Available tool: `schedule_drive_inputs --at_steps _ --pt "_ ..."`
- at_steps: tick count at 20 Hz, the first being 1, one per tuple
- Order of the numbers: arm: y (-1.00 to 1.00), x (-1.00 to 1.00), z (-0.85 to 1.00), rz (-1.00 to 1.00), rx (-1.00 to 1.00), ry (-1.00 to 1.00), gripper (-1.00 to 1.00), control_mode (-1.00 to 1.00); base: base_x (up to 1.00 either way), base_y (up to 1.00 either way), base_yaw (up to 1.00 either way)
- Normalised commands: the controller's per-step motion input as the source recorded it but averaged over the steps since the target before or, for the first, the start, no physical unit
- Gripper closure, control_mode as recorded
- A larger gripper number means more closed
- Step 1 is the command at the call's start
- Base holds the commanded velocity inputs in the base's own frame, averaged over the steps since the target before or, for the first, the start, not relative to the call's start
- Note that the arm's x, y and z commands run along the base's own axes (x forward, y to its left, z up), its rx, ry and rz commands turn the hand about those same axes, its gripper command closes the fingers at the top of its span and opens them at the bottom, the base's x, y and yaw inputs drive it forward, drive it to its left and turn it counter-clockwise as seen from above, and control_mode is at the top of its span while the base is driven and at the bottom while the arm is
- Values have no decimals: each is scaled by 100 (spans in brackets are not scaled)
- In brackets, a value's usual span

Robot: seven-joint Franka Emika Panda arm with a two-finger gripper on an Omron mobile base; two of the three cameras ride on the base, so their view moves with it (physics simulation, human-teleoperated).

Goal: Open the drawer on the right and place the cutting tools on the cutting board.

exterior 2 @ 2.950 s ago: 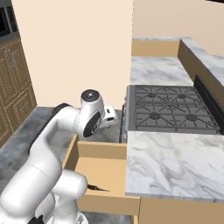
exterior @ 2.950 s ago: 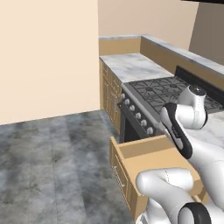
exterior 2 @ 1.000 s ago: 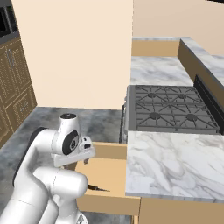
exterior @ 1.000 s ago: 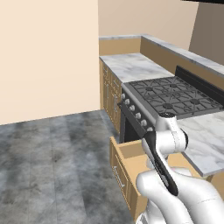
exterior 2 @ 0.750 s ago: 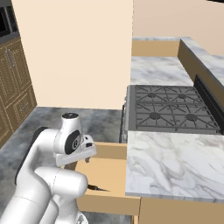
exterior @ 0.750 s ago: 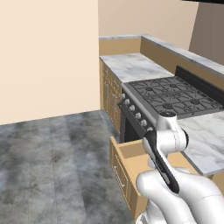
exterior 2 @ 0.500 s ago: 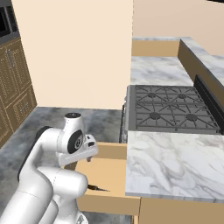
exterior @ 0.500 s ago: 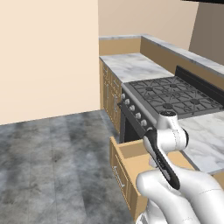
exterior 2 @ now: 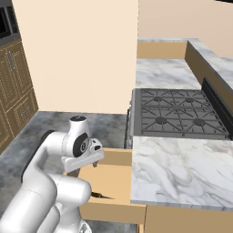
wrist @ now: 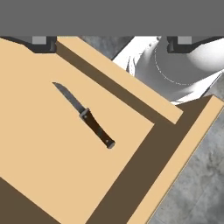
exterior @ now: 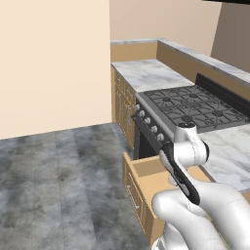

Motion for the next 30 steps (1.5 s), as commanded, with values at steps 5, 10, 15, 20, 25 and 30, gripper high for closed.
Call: schedule_drive_inputs --at_steps 5,10,15,20,25,30 --pt "0 -23 0 0 0 -4 -100 -100 0 0 0" --pt "0 -10 0 0 0 -4 -100 -100 0 0 0" --pt "0 0 0 0 0 0 -100 -100 0 0 0" --pt "0 -3 0 0 0 0 -100 100 -8 0 0" --pt "0 0 0 0 0 0 -100 100 -13 0 0" --pt "0 0 0 0 0 0 -100 100 -15 0 0"
